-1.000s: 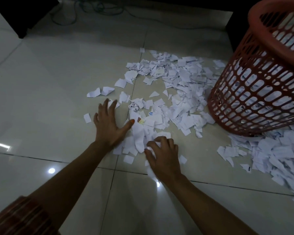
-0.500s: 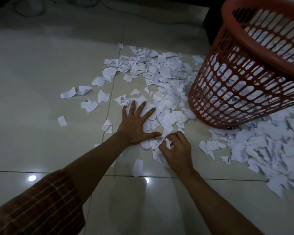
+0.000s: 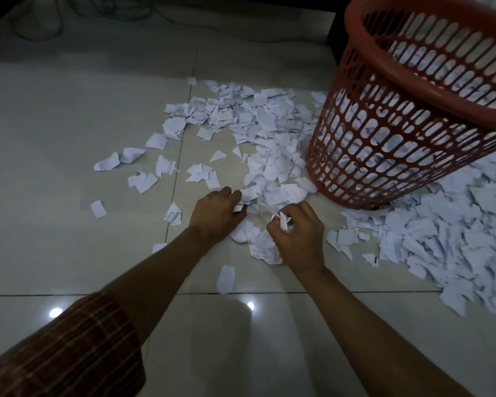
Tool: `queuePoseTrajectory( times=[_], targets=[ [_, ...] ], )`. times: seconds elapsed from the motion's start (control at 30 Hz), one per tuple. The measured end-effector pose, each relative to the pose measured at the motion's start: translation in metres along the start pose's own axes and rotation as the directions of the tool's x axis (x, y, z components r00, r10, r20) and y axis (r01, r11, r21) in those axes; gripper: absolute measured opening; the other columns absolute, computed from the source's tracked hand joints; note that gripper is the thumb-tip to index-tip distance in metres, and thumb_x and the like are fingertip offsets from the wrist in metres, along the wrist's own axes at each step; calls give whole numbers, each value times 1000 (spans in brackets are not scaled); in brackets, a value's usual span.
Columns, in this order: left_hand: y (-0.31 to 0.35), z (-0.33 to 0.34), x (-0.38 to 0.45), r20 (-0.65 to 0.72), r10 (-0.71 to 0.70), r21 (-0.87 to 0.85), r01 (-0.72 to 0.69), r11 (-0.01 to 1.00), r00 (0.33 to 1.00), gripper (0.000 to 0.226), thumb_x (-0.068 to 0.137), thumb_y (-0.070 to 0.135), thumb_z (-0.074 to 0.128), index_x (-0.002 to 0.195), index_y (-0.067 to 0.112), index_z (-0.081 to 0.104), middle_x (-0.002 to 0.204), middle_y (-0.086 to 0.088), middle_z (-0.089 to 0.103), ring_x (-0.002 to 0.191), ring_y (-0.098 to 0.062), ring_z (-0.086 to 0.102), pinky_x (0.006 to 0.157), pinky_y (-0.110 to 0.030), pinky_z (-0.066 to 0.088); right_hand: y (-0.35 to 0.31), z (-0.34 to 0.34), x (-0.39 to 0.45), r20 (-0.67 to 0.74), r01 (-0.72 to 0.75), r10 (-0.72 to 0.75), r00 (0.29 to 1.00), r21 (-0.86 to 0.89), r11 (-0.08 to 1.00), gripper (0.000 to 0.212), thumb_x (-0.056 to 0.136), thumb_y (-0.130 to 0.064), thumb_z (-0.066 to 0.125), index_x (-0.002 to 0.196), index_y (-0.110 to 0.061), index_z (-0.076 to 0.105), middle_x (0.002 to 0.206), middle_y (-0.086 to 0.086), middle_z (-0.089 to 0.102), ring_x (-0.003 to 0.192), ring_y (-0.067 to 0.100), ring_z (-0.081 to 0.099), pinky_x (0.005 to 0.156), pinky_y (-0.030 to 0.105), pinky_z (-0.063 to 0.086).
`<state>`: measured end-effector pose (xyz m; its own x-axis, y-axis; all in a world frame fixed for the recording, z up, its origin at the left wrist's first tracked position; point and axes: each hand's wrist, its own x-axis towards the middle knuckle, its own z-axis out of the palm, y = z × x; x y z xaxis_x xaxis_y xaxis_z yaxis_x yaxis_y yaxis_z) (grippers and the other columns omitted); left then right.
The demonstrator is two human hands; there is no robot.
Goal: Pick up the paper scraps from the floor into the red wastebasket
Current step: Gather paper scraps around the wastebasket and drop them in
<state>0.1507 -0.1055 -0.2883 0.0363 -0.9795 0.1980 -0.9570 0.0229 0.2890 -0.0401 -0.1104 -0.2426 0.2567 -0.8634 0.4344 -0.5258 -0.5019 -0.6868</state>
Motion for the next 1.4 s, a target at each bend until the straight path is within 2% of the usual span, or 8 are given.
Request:
queuePoseTrajectory(
  times=[0.23, 0.43, 0.73, 0.87, 1.1, 1.23, 1.3, 1.4],
  targets=[
    [-1, -25, -6, 48, -80, -167, 87, 982, 996, 25, 87, 35, 58, 85, 10, 62, 78, -14, 62, 72, -35, 58, 59, -29, 33, -17, -23, 24, -36, 85, -84, 996, 22, 996, 16, 68, -4, 65, 63, -5, 50, 66, 3, 46, 58, 16, 40, 55, 14, 28],
    [20, -89, 28, -128, -95, -318, 50, 947, 987, 28, 82, 35, 50, 65, 13, 48, 60, -4, 50, 56, -25, 47, 54, -28, 29, -49, -51, 67, -65, 160, -158, 985, 31, 987, 18, 67, -5, 68, 65, -5, 51, 68, 5, 47, 60, 15, 41, 57, 14, 27],
    [82, -191, 86, -300, 48, -211, -116, 971, 953, 21, 86, 21, 66, 70, 12, 56, 66, -5, 56, 58, -18, 44, 57, -27, 30, -93, -132, 157, -194, 285, -275, 942, 29, 958, 19, 68, -8, 70, 64, -3, 52, 67, 4, 46, 60, 14, 40, 56, 20, 27],
    [116, -228, 113, -308, 89, -183, -151, 972, 947, 15, 87, 19, 66, 75, 11, 62, 67, -8, 62, 59, -24, 53, 55, -29, 36, -96, -181, 196, -235, 301, -288, 928, 24, 953, 17, 71, -14, 71, 66, -5, 58, 68, 0, 50, 60, 6, 39, 56, 10, 27],
    [202, -266, 166, -313, 149, -219, -224, 950, 938, 29, 89, 31, 63, 65, 32, 47, 59, 17, 49, 51, -1, 47, 49, -17, 32, -40, -246, 239, -198, 190, -187, 962, -2, 982, 20, 75, -19, 68, 65, -8, 55, 66, 4, 53, 58, 10, 43, 53, 14, 28],
    [238, -257, 191, -229, 167, -183, -211, 960, 959, 24, 91, 35, 63, 74, 17, 61, 68, 3, 62, 58, -10, 58, 51, -25, 46, -1, -260, 263, 154, -130, 140, 978, -73, 989, 25, 87, -34, 68, 86, -9, 64, 85, 7, 64, 69, 16, 54, 59, 27, 38],
    [249, -248, 201, -206, 147, -169, -183, 968, 968, 29, 91, 42, 58, 83, 15, 65, 72, -1, 65, 60, -15, 61, 53, -31, 51, 10, -268, 272, 436, -228, 275, 857, -158, 961, 30, 92, -42, 60, 102, -15, 65, 109, 6, 65, 86, 18, 57, 71, 28, 41],
    [261, -231, 215, -171, 42, -176, -73, 982, 984, 26, 92, 41, 57, 92, 17, 67, 74, -1, 67, 59, -13, 61, 57, -32, 54, 17, -287, 281, 555, -203, 329, 764, -277, 939, 43, 100, -39, 44, 131, -13, 58, 140, 8, 51, 120, 27, 51, 95, 34, 41]
  ],
)
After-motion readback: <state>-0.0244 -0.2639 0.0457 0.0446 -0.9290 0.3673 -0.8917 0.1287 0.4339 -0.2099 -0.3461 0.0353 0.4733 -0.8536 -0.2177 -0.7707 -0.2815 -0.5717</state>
